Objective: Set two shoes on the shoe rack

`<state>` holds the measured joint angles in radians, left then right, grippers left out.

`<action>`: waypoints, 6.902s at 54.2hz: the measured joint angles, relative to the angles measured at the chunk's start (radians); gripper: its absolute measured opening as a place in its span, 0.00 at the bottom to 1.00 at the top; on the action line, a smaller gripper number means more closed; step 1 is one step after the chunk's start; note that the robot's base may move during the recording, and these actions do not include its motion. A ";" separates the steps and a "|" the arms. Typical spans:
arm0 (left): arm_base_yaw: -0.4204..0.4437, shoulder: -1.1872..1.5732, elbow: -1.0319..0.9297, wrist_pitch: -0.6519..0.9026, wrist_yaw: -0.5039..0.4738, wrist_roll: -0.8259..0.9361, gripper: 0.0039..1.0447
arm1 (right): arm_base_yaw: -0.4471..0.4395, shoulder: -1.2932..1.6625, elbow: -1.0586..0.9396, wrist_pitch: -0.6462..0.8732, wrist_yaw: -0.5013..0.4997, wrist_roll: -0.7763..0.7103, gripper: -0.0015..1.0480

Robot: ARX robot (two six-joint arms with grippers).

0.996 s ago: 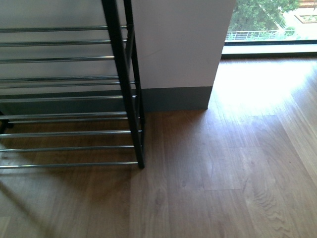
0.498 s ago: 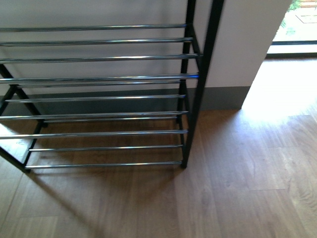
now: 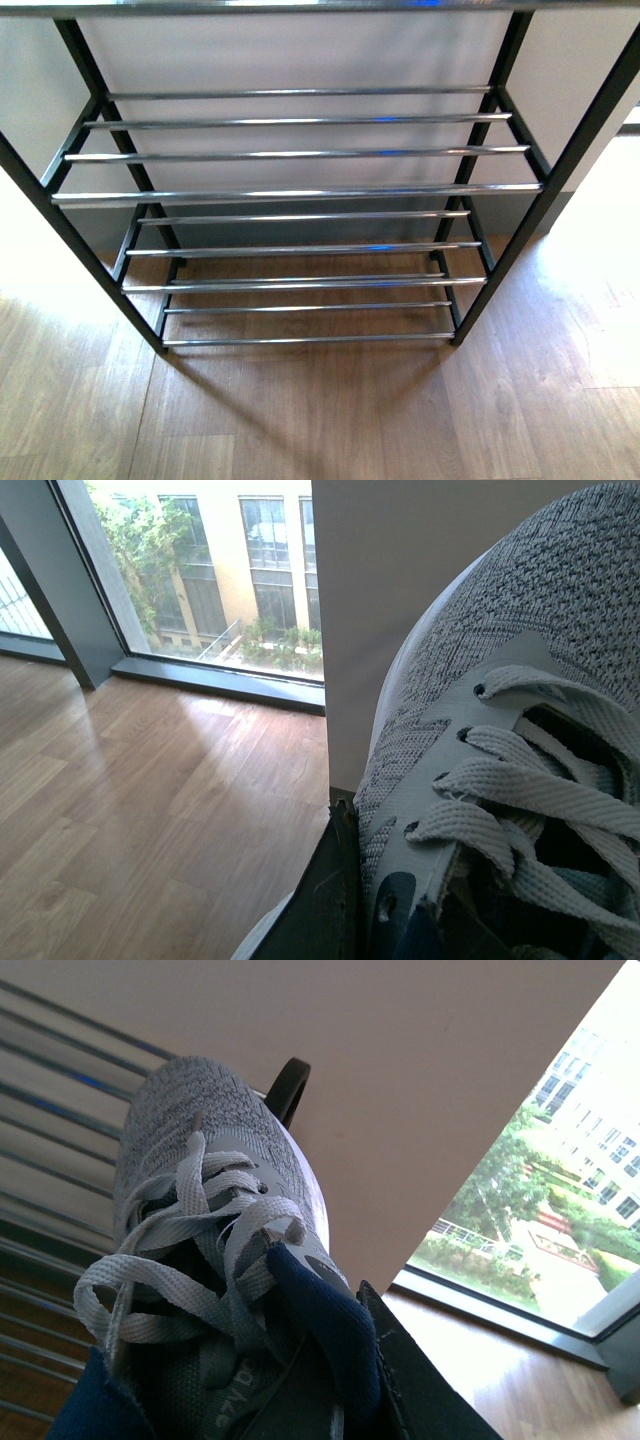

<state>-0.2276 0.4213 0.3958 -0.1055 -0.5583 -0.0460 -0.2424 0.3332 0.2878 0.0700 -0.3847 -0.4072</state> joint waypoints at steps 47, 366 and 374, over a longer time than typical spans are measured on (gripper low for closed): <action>0.000 0.000 0.000 0.000 -0.003 0.000 0.01 | 0.290 0.271 0.127 -0.034 0.235 0.398 0.01; -0.101 0.705 0.311 -0.047 0.243 -0.659 0.01 | 0.242 -0.329 -0.269 -0.071 0.388 0.412 0.91; -0.111 0.937 0.403 0.010 0.245 -0.704 0.01 | 0.242 -0.329 -0.269 -0.071 0.386 0.412 0.91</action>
<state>-0.3382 1.3582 0.7990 -0.0952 -0.3138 -0.7502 -0.0002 0.0040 0.0193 -0.0006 0.0017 0.0044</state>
